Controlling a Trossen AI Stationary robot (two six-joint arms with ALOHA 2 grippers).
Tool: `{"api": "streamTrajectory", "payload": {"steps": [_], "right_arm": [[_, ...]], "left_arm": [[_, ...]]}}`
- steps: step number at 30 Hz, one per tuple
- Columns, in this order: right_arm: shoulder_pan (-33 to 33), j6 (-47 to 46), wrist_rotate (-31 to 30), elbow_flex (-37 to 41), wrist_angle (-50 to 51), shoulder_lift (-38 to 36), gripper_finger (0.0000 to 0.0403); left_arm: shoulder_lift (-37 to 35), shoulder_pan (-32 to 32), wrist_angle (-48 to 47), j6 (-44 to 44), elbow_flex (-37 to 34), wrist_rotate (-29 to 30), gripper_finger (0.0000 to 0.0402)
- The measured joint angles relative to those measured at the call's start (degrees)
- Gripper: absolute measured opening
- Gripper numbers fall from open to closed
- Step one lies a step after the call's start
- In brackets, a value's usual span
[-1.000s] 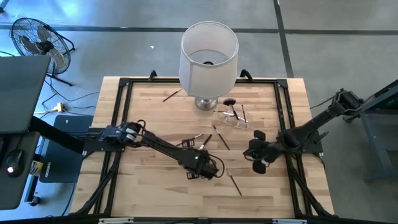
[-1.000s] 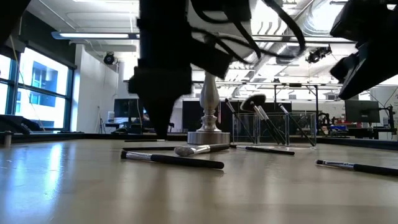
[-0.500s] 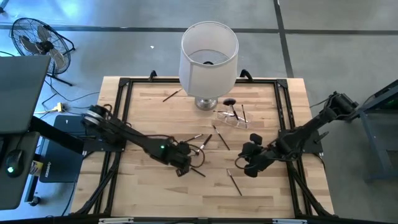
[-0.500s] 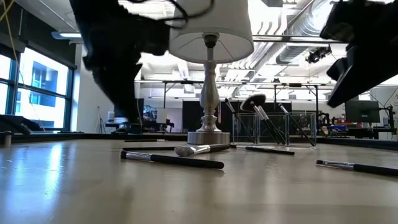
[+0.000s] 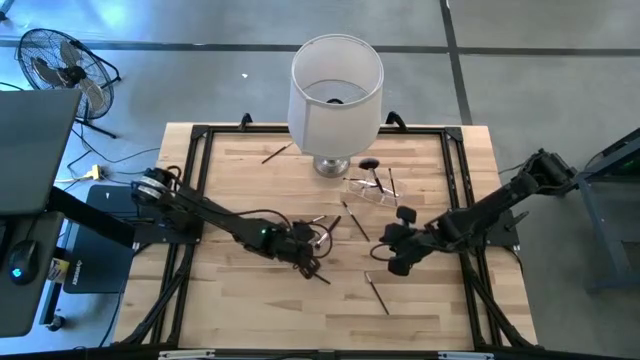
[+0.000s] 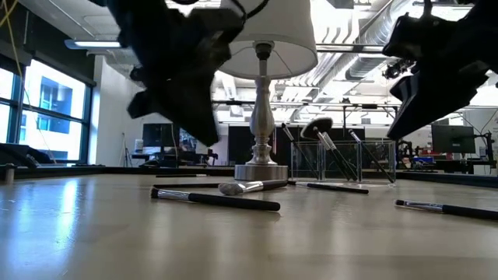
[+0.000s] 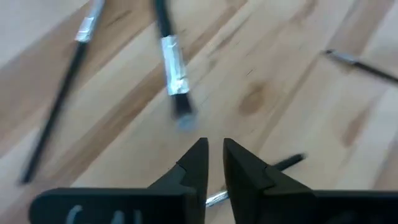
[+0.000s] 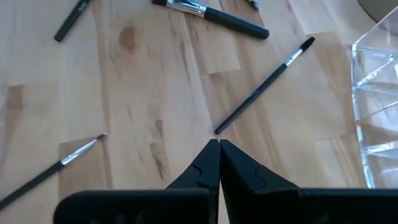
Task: Put items in baskets/containers
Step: Put the foundation brush into the transparent organizer
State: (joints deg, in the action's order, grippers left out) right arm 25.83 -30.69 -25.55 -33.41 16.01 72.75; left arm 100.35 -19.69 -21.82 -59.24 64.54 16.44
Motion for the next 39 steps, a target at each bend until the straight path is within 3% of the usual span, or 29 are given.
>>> {"api": "streamTrajectory", "payload": {"steps": [9, 23, 39], "right_arm": [[-1.94, 3.94, 2.89, 0.02, 0.08, -0.04, 0.0003], [-1.97, 7.69, 3.66, 0.20, 0.59, -0.09, 0.0003], [-1.97, 7.68, 5.26, 0.20, 0.85, -0.09, 0.0002]], "left_arm": [[3.13, 1.53, 4.39, 0.52, 1.51, 0.01, 0.0097], [13.54, 2.80, -26.37, 4.51, 25.61, 2.34, 0.0101], [15.50, 5.46, -27.21, 3.05, 26.73, 1.12, 0.0174]]}}
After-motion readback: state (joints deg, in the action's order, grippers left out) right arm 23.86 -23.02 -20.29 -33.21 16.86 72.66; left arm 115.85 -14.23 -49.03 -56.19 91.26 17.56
